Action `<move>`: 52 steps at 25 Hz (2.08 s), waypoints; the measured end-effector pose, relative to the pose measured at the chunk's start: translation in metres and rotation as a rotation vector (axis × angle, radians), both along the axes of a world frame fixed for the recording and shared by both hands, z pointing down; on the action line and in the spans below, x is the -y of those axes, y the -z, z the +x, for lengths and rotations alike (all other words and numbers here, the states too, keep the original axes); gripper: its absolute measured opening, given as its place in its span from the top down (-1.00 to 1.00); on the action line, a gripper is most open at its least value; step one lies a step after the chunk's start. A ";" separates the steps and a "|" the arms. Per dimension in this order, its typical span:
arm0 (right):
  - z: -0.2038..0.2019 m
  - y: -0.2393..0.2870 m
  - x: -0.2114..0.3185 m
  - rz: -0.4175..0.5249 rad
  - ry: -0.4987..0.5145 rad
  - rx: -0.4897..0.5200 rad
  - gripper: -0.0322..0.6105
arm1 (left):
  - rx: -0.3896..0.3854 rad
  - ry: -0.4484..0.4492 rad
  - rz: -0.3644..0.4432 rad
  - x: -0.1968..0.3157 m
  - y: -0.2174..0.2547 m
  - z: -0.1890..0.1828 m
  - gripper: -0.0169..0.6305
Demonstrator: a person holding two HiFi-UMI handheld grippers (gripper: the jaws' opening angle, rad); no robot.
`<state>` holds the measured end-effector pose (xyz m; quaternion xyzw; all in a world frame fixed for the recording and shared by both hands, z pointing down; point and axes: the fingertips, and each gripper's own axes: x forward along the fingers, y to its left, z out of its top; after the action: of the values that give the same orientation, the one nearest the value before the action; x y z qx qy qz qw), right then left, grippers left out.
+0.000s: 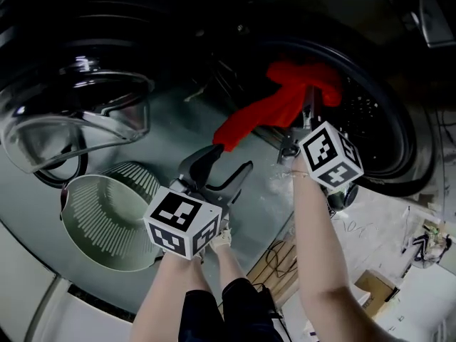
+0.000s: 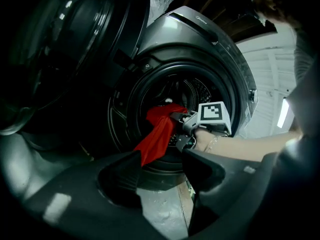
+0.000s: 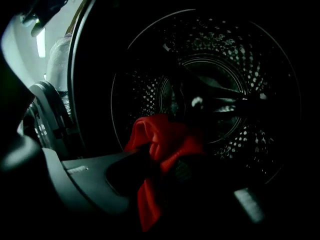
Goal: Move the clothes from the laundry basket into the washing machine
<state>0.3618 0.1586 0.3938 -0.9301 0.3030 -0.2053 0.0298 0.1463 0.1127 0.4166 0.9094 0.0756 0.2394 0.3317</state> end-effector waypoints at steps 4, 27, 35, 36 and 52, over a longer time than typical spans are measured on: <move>0.034 -0.005 -0.003 -0.053 -0.038 0.006 0.56 | -0.004 0.005 0.004 0.001 0.001 0.004 0.14; -0.106 -0.118 -0.025 -0.115 0.021 0.490 -0.57 | 0.017 0.010 -0.003 -0.002 -0.013 0.000 0.17; -0.105 -0.170 -0.002 -0.180 0.060 0.530 -0.38 | 0.031 0.033 -0.012 0.002 -0.030 -0.009 0.21; -0.101 -0.172 0.000 -0.186 0.059 0.525 -0.30 | 0.035 0.037 -0.015 0.003 -0.032 -0.009 0.21; -0.062 -0.032 0.008 0.059 0.123 0.149 0.74 | 0.027 0.048 -0.021 0.010 -0.019 -0.008 0.21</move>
<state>0.2995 0.1505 0.4255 -0.8906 0.3623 -0.2665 0.0672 0.1383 0.1029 0.4354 0.9041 0.0520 0.2428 0.3477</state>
